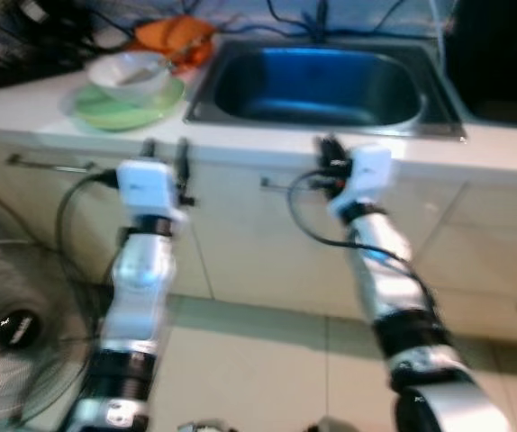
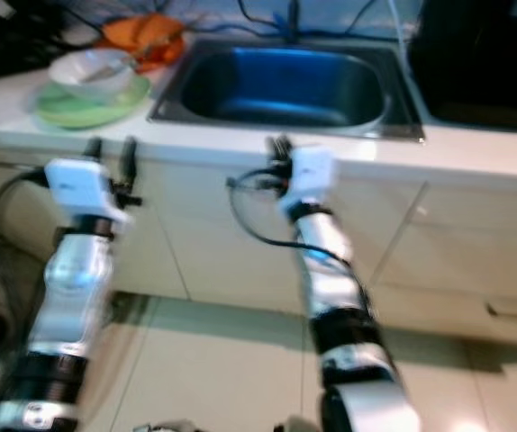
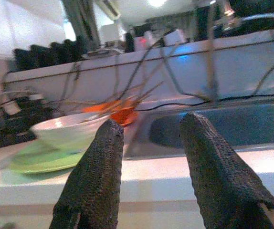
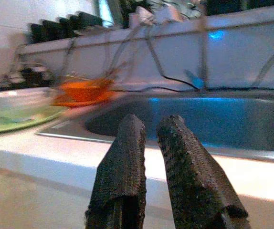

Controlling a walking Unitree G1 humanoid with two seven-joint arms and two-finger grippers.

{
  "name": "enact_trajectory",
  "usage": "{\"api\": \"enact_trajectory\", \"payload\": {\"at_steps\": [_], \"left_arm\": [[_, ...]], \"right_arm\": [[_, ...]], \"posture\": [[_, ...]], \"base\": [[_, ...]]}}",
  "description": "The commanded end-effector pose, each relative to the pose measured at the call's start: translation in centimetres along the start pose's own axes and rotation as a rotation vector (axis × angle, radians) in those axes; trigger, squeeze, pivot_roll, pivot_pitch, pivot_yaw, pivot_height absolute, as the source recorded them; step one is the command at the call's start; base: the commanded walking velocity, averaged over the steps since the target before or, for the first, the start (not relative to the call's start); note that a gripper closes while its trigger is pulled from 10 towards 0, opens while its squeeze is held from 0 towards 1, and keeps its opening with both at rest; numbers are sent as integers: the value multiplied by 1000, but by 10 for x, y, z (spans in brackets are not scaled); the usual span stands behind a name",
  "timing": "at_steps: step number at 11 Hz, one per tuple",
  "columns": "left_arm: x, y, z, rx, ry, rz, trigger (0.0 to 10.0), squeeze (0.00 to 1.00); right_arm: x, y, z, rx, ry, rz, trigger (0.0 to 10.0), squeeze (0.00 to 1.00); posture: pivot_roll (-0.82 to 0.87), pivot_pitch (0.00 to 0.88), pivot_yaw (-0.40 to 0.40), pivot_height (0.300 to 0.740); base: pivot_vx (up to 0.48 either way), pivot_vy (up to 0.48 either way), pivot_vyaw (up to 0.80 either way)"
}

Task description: Kitchen organization

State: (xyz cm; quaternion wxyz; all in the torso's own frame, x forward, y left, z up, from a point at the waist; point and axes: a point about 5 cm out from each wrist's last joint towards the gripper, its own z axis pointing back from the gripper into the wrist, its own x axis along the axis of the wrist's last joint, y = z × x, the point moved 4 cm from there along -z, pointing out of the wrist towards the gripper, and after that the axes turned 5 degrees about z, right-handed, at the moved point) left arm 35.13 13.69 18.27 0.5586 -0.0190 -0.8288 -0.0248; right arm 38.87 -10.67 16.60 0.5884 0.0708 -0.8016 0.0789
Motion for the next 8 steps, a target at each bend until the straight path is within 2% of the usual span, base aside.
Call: {"api": "enact_trajectory", "payload": {"at_steps": [1,5,7,8], "left_arm": [[4,8,-1,16,-11,-16,10000,0],[4,9,-1,16,-7,-19,10000,0],[6,10,-3,14,-12,-23,10000,0],[6,10,-3,13,-12,-23,10000,0]], "right_arm": [[6,6,-4,11,-20,-18,10000,0],[5,8,-5,9,-11,-27,10000,0],[5,9,-6,16,-8,-39,10000,0],[4,11,-6,21,-2,-51,10000,0]], "posture": [[114,40,19,740],[114,43,21,740],[115,44,21,740],[114,45,21,740]], "base": [[307,0,0],[319,0,0],[480,0,0],[480,0,-800]]}}
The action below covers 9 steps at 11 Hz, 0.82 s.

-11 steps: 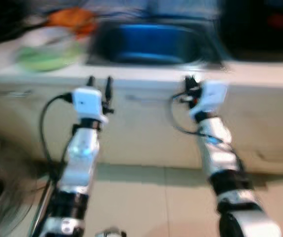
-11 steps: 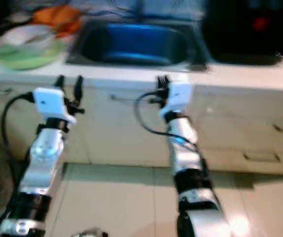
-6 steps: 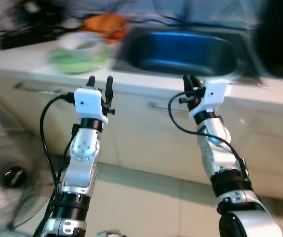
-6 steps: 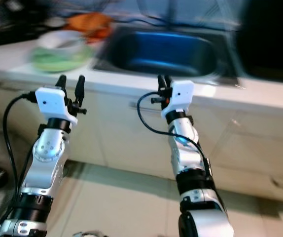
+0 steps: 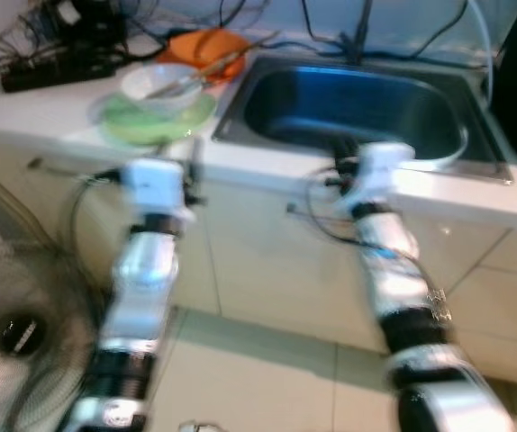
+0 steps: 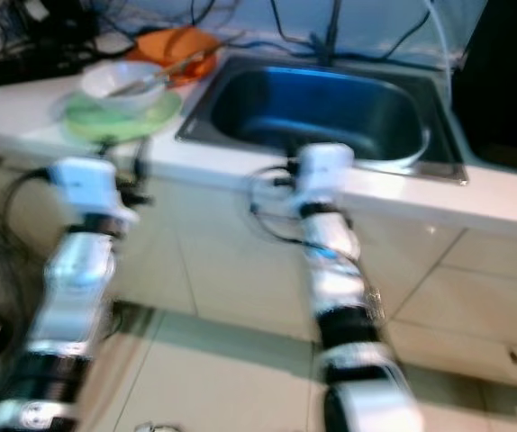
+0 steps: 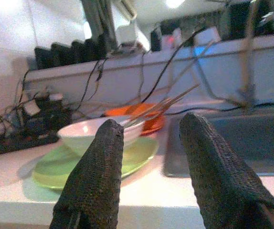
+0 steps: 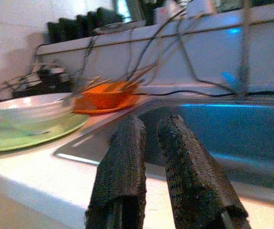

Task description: Kitchen organization

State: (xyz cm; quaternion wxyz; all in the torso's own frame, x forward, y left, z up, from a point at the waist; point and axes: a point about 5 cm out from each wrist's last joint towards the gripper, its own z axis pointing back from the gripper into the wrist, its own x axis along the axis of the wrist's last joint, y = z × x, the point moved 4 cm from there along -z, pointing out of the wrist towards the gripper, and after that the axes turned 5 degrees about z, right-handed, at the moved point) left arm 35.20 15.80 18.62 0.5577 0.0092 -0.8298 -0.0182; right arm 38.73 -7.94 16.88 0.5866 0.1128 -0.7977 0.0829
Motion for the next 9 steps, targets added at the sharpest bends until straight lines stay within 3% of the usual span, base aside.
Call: {"api": "enact_trajectory", "payload": {"at_steps": [1,6,9], "left_arm": [[4,-12,-3,-32,-12,17,10000,0],[8,-11,-5,-28,-24,18,10000,0],[13,-18,-5,-48,-47,36,10000,0]], "right_arm": [[4,-14,0,-30,-8,18,10000,0],[8,-12,-2,-26,-25,42,10000,0],[8,-13,-2,-31,-30,23,10000,0]], "posture": [[113,51,22,740],[117,67,21,740],[116,69,20,740]], "base": [[480,0,-675],[480,0,0],[97,82,0]]}}
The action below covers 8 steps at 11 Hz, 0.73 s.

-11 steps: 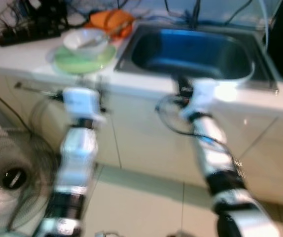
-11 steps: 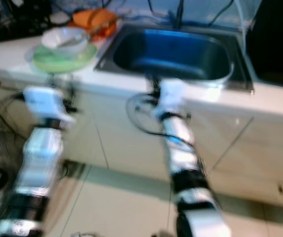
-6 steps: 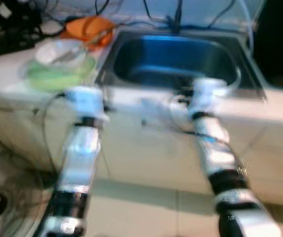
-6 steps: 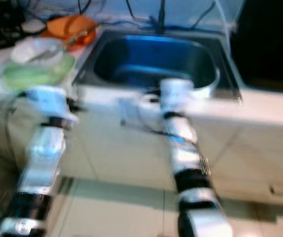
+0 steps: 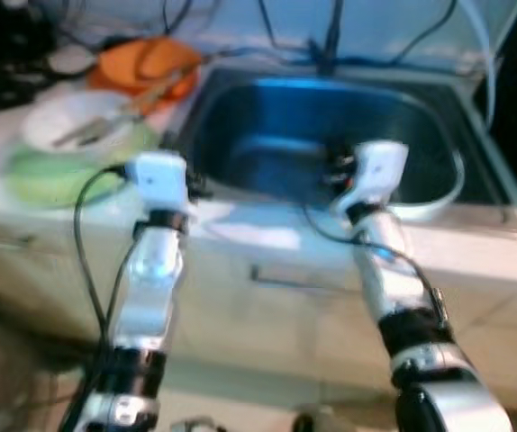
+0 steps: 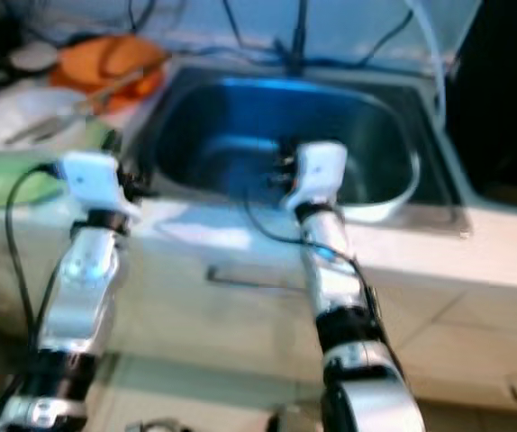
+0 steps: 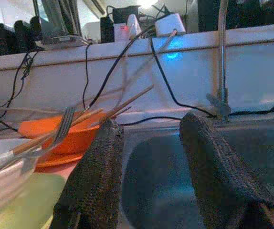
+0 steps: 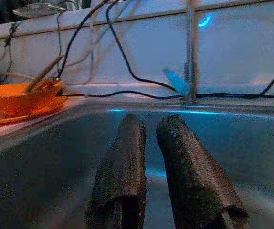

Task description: Kitchen organization

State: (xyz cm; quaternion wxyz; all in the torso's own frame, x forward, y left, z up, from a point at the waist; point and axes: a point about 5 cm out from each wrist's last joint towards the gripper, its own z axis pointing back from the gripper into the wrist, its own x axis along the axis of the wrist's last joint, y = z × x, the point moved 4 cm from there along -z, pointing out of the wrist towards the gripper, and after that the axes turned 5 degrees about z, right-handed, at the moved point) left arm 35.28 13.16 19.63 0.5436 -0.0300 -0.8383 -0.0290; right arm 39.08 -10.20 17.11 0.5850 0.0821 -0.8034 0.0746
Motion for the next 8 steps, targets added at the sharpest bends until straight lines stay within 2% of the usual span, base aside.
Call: {"api": "enact_trajectory", "payload": {"at_steps": [1,3,8], "left_arm": [[4,8,0,13,-15,-15,10000,0],[5,6,-1,10,-18,-5,10000,0],[5,6,-2,9,-7,-10,10000,0]], "right_arm": [[6,9,-4,17,-26,-19,10000,0],[6,9,-4,16,-26,-24,10000,0],[5,8,-4,14,-21,-31,10000,0]], "posture": [[116,70,20,740],[116,69,20,740],[117,71,21,740]], "base": [[0,0,0],[0,0,0],[0,480,0]]}}
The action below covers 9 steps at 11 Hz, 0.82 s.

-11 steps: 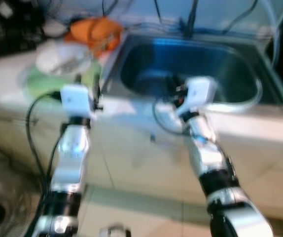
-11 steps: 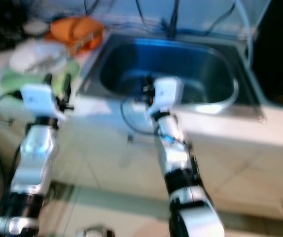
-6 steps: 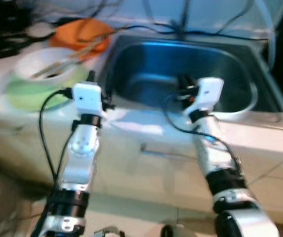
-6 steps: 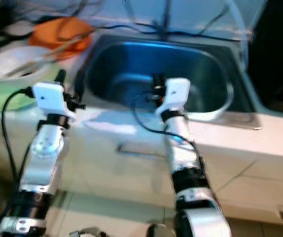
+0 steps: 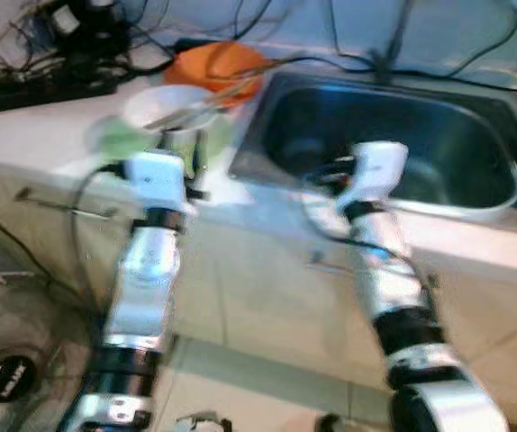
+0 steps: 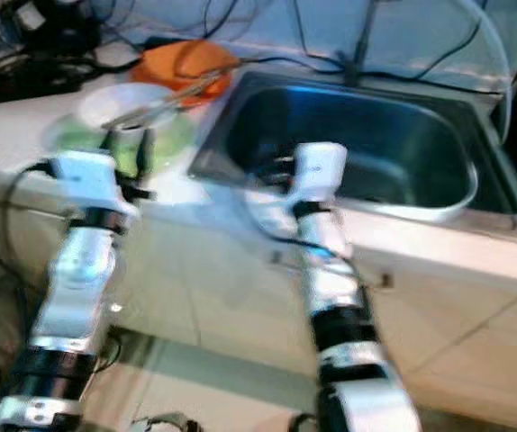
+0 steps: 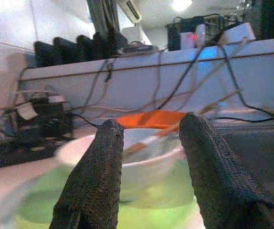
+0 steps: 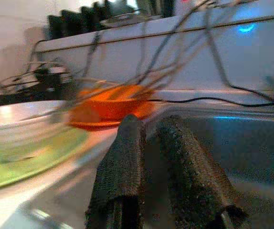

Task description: Kitchen organization

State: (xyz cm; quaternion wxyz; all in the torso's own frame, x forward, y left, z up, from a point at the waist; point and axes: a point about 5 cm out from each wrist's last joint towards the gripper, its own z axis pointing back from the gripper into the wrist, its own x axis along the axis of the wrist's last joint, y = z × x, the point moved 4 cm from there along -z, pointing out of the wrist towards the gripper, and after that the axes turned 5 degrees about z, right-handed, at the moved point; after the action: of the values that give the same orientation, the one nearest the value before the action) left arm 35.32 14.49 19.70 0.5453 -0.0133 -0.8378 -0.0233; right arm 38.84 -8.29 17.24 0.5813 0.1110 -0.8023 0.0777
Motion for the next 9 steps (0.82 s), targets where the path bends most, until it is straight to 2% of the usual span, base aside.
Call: {"api": "enact_trajectory", "payload": {"at_steps": [1,6,9], "left_arm": [[4,-7,-2,-18,-9,11,10000,0],[6,-10,-5,-33,-10,6,10000,0],[7,-9,-5,-31,-14,-6,10000,0]], "right_arm": [[4,-11,-1,-27,-11,11,10000,0],[4,-12,-2,-34,-9,8,10000,0],[4,-11,-1,-29,-7,6,10000,0]], "posture": [[116,70,21,740],[117,68,21,740],[116,70,23,740]], "base": [[0,480,0],[0,0,0],[355,0,0]]}}
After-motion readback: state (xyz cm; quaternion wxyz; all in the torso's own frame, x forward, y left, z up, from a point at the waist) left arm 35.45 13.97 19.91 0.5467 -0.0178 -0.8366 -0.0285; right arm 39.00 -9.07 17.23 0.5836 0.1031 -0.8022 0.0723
